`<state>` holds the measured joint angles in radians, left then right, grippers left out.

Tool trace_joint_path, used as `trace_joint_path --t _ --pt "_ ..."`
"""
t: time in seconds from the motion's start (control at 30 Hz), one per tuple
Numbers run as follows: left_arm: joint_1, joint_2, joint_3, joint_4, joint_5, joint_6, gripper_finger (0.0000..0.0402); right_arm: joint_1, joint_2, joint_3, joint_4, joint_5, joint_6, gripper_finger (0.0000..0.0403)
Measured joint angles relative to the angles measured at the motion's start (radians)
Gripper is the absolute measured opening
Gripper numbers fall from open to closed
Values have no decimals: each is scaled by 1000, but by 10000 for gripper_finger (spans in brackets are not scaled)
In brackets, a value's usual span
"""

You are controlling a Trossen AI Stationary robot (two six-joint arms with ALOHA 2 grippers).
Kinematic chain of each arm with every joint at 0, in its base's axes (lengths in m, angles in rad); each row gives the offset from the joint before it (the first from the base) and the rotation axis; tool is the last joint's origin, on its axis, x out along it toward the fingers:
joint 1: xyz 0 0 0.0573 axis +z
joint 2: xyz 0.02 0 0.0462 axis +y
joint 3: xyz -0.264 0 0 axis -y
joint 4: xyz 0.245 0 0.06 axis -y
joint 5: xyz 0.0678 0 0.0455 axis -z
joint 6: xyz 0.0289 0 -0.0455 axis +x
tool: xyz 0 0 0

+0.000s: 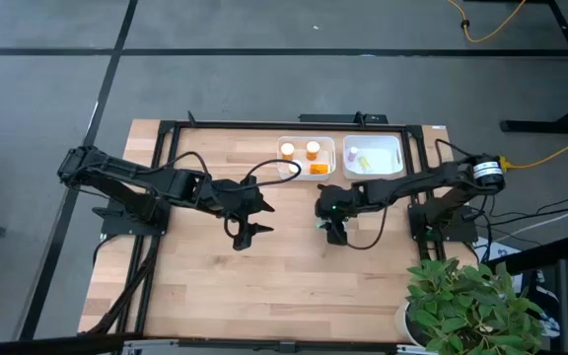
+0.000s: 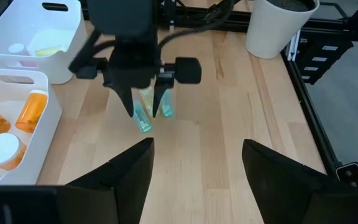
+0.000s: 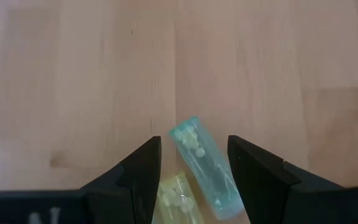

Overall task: Pick and place medicine bottles into bin by pill shape (circle, oval)
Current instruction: Put the blue tablet bottle into the right white bin

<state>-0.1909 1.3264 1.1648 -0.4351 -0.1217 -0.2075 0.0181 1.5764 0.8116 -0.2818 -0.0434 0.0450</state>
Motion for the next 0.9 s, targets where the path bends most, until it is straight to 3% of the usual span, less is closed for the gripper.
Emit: trace_joint_path --t 0.3,0.47,0.77,0.9 --pt "0 0 0 0 0 0 237 0 101 0 0 63 3 186" --pt "0 0 0 0 0 0 237 0 120 3 4 64 47 163" --pt "0 0 0 0 0 0 236 -1 70 6 -29 94 192 91" --pt "0 0 0 0 0 0 236 -2 13 43 -131 206 317 89"
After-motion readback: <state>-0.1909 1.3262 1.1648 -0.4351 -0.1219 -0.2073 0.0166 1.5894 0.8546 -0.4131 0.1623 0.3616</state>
